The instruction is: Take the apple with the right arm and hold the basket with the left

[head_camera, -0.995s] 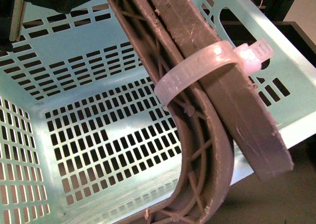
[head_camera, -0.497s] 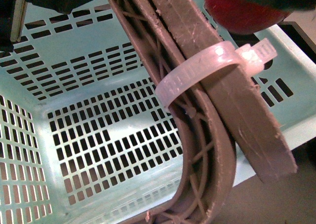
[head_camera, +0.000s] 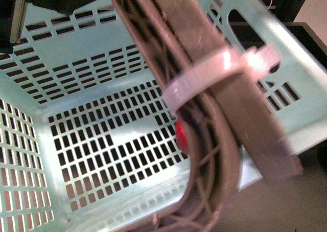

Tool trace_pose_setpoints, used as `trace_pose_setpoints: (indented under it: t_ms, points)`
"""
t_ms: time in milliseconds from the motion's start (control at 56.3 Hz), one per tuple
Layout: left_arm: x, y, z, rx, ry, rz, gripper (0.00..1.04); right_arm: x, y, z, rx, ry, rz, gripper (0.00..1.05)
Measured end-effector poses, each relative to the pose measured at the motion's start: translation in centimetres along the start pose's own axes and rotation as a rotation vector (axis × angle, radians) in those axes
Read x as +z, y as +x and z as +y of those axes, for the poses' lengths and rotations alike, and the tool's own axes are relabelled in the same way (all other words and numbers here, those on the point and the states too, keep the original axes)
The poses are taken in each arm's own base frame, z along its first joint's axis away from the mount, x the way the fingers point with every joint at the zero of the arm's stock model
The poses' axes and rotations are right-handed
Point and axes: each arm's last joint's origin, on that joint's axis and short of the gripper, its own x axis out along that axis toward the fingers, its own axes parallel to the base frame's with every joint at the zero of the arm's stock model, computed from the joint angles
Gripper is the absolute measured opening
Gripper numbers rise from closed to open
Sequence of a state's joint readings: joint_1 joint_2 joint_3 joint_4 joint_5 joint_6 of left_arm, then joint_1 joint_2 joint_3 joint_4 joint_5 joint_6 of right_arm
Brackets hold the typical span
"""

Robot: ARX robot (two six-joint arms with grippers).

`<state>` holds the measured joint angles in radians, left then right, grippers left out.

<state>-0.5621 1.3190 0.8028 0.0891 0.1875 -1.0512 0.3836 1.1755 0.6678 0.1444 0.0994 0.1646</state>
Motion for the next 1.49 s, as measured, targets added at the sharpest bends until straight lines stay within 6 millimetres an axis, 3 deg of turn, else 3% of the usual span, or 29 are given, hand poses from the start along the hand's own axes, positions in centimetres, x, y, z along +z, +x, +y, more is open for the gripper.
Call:
trace_pose_setpoints:
  t_ms: [107,249,391,799,1030,1492]
  points:
    - [0.0,0.0,0.0,-0.003,-0.012,0.005,0.16,0.6,-0.8,-2.6,-0.167,0.037,-0.057,0.96]
    - [0.1,0.0,0.0,0.002,-0.004,-0.006,0.16,-1.0,-2.1,-5.1,-0.249,-0.005,-0.28,0.79]
    - [0.1,0.0,0.0,0.0,-0.002,-0.003,0.16,-2.9,-3.5,-5.7,-0.239,-0.043,-0.371,0.6]
    - [0.1,0.0,0.0,0.001,-0.003,-0.004,0.16,-6.9,-6.1,-6.7,-0.249,-0.066,-0.369,0.02]
    - [0.1,0.0,0.0,0.0,-0.003,-0.001,0.16,-8.2,-7.3,-7.7,-0.251,-0.07,-0.367,0.02]
    - [0.1,0.0,0.0,0.001,0.0,-0.004,0.16,-10.4,-9.0,-7.3,-0.25,-0.07,-0.365,0.02]
